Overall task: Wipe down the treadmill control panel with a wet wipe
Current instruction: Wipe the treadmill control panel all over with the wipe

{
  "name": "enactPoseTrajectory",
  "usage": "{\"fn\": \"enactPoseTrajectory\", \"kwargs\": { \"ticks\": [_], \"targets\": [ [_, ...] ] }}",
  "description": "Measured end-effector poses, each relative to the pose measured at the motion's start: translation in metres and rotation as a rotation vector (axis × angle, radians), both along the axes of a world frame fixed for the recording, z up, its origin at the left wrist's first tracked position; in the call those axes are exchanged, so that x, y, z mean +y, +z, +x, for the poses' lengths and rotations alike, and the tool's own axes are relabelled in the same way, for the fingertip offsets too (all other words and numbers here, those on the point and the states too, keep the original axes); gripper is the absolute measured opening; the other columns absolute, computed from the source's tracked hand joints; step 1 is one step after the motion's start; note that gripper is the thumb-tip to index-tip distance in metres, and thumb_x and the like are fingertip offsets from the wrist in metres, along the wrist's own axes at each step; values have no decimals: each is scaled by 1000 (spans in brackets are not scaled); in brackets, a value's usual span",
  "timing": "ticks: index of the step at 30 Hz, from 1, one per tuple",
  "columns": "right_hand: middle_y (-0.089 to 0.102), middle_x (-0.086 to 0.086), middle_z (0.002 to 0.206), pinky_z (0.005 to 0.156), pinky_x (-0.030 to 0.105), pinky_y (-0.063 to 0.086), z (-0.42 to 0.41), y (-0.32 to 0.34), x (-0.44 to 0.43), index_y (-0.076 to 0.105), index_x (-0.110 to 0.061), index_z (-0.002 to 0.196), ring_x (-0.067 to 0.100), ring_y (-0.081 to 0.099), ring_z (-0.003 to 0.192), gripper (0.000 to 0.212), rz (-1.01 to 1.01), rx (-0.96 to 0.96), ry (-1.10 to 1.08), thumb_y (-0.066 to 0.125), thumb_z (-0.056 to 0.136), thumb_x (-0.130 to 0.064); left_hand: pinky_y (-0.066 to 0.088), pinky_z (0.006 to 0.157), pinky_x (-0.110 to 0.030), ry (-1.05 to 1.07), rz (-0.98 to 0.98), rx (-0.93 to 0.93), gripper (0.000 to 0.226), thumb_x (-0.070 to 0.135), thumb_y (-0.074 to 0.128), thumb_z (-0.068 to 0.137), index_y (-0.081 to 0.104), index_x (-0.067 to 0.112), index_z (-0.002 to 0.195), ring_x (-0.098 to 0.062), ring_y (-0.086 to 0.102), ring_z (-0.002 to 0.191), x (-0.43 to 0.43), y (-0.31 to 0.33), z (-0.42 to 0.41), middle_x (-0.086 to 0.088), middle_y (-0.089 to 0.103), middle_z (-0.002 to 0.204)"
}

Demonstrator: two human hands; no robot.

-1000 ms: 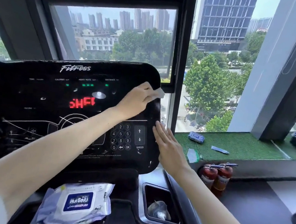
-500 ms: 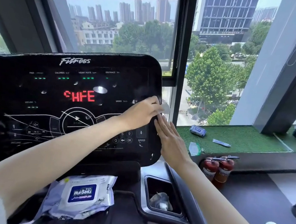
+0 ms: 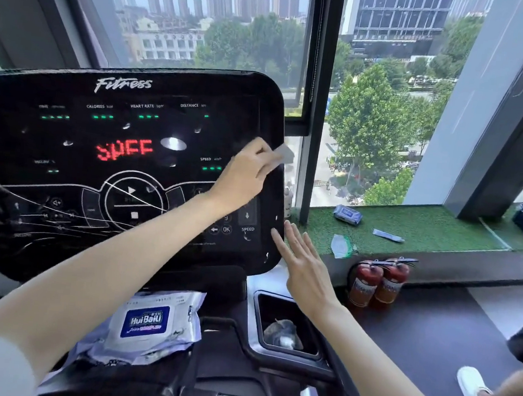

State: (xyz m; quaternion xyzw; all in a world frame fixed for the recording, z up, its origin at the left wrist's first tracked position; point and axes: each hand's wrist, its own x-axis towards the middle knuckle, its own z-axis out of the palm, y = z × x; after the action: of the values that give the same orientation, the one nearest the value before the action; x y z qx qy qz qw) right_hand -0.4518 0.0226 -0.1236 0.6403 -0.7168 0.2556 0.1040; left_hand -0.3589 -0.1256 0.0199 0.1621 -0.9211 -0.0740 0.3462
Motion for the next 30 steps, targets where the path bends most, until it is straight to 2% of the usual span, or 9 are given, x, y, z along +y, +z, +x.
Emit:
{"fn": "enactPoseTrajectory", "kwargs": {
  "ticks": [4, 10, 14, 15, 18, 20, 24, 27, 30],
  "targets": [
    [21, 17, 152, 115, 33, 5, -1, -1, -2, 27, -11, 146, 24, 14, 141, 99, 16, 32, 0, 47, 54, 22, 50, 66, -36, -209, -170, -376, 15, 1, 54, 92, 62, 11, 99, -13, 46, 74, 17, -29, 11, 2, 44, 91],
    [13, 12, 155, 116, 27, -1, 1, -6, -2, 20, -15, 148, 21, 9, 143, 102, 24, 19, -26, 46, 57, 23, 45, 68, -31, 2, -91, -67, 21, 1, 53, 92, 64, 9, 108, -19, 48, 78, 2, -11, -2, -7, 49, 90],
    [11, 11, 155, 116, 30, 7, 0, -5, -1, 19, -16, 148, 21, 8, 143, 103, 25, 25, -26, 45, 56, 23, 45, 59, -28, -211, -237, -453, 24, -5, 50, 89, 59, 15, 100, -13, 46, 76, 17, -29, 7, 4, 42, 92],
    [10, 11, 155, 116, 29, 6, 0, -4, -2, 19, -16, 148, 20, 7, 143, 103, 27, 24, -28, 45, 57, 23, 46, 58, -29, -204, -227, -446, 24, -4, 49, 90, 59, 16, 99, -14, 48, 74, 15, -23, 6, 4, 42, 92],
    [6, 8, 156, 115, 24, -3, 2, -5, -1, 15, -18, 149, 18, 2, 143, 102, 28, 20, -40, 44, 60, 23, 49, 65, -32, -27, -97, -165, 21, -1, 51, 93, 63, 8, 107, -18, 50, 74, 2, -4, -3, -5, 49, 90],
    [5, 9, 156, 115, 25, -2, 4, -5, -1, 14, -18, 149, 18, 1, 143, 101, 17, 9, -43, 43, 61, 23, 48, 68, -32, -9, -109, -102, 23, -3, 54, 90, 63, 6, 110, -18, 48, 78, 2, -11, -3, -6, 49, 90],
    [7, 13, 155, 117, 30, 1, 6, -6, 0, 15, -15, 149, 23, 4, 143, 99, -18, 9, -21, 41, 60, 22, 44, 63, -26, -218, -206, -447, 25, -4, 50, 89, 61, 14, 104, -14, 46, 79, 20, -39, 9, 6, 38, 91],
    [19, 9, 154, 115, 26, 10, 13, -6, 6, 31, -11, 143, 22, 16, 142, 87, -78, -239, 25, 35, 63, 23, 46, 68, -26, -120, -44, -229, 20, 3, 53, 93, 66, 8, 108, -16, 51, 78, 15, -29, 4, -4, 50, 91],
    [46, 2, 134, 97, 8, 29, 26, 3, 8, 46, -17, 111, 16, 38, 132, 62, -147, -838, 34, 28, 68, 24, 46, 71, -29, -48, -18, -82, 20, -2, 55, 90, 65, 5, 106, -19, 50, 80, 20, -42, 4, -9, 51, 89]
  ]
}}
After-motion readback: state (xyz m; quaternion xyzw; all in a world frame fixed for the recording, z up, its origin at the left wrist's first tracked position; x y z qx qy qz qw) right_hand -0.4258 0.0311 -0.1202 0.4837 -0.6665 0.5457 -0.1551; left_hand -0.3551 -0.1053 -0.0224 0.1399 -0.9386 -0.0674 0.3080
